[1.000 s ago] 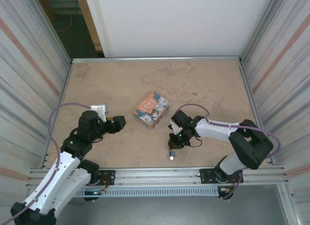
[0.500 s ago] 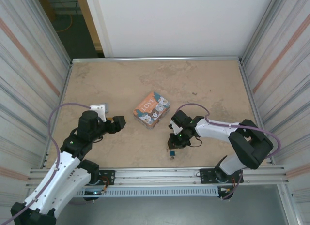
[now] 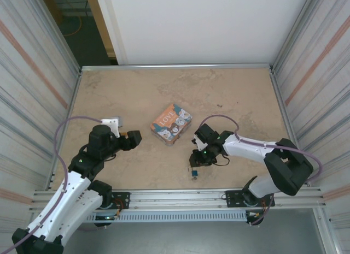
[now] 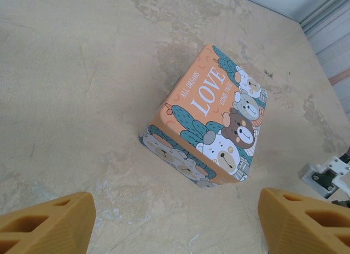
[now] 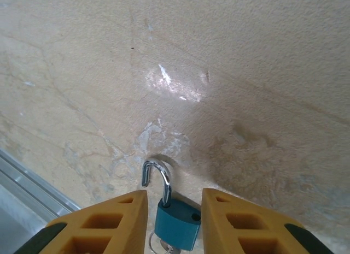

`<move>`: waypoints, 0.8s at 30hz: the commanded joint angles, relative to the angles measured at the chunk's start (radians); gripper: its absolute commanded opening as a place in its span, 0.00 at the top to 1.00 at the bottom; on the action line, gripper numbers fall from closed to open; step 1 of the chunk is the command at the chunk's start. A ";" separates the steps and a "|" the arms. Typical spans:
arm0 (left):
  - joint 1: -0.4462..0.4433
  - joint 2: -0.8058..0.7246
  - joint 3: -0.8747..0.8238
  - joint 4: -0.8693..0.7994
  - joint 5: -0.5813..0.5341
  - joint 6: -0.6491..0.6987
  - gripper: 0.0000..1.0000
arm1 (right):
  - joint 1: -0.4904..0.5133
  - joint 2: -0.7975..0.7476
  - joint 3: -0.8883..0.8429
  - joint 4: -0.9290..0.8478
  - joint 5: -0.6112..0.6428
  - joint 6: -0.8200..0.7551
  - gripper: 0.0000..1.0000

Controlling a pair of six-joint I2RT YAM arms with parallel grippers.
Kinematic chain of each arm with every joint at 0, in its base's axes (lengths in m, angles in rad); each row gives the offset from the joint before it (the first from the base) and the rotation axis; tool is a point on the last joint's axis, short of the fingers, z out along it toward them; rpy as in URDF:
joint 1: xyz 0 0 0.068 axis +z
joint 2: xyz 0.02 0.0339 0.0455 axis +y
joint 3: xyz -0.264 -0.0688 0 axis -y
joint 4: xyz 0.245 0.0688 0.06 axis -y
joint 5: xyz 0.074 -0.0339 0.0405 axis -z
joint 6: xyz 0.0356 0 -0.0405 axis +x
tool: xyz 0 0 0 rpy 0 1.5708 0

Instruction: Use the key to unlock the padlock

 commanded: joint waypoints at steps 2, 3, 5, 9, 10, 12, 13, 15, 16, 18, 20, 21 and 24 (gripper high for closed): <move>0.008 -0.002 0.016 -0.005 -0.025 0.019 0.21 | -0.008 -0.062 0.016 -0.049 0.047 0.010 0.65; 0.010 -0.001 0.020 -0.005 -0.030 0.021 0.20 | -0.008 -0.078 0.016 -0.054 0.061 0.007 0.64; 0.011 0.002 0.026 -0.006 -0.041 0.023 0.20 | -0.014 -0.112 0.015 -0.063 0.089 0.004 0.62; 0.014 0.003 0.035 0.001 -0.067 0.022 0.20 | -0.023 -0.201 0.007 -0.069 0.166 -0.001 0.59; 0.016 0.002 0.037 0.006 -0.075 0.022 0.20 | -0.027 -0.230 0.003 -0.069 0.193 -0.001 0.57; 0.016 0.003 0.040 0.011 -0.096 0.022 0.20 | -0.036 -0.288 -0.008 -0.067 0.238 -0.002 0.55; 0.017 0.000 0.044 0.013 -0.109 0.022 0.19 | -0.045 -0.319 -0.015 -0.064 0.260 -0.005 0.54; 0.020 -0.001 0.048 0.017 -0.131 0.021 0.19 | -0.062 -0.381 -0.028 -0.062 0.304 -0.010 0.52; 0.022 -0.006 0.049 0.020 -0.144 0.019 0.19 | -0.075 -0.417 -0.035 -0.062 0.326 -0.013 0.51; 0.023 -0.013 0.048 0.029 -0.168 0.011 0.19 | -0.103 -0.492 -0.053 -0.058 0.359 -0.020 0.49; 0.026 -0.026 0.043 0.037 -0.196 0.003 0.19 | -0.136 -0.563 -0.076 -0.050 0.390 -0.031 0.48; 0.026 -0.030 0.040 0.040 -0.211 0.000 0.19 | -0.150 -0.593 -0.086 -0.046 0.405 -0.035 0.46; 0.029 -0.049 0.031 0.051 -0.257 -0.007 0.18 | -0.203 -0.697 -0.127 -0.035 0.450 -0.055 0.40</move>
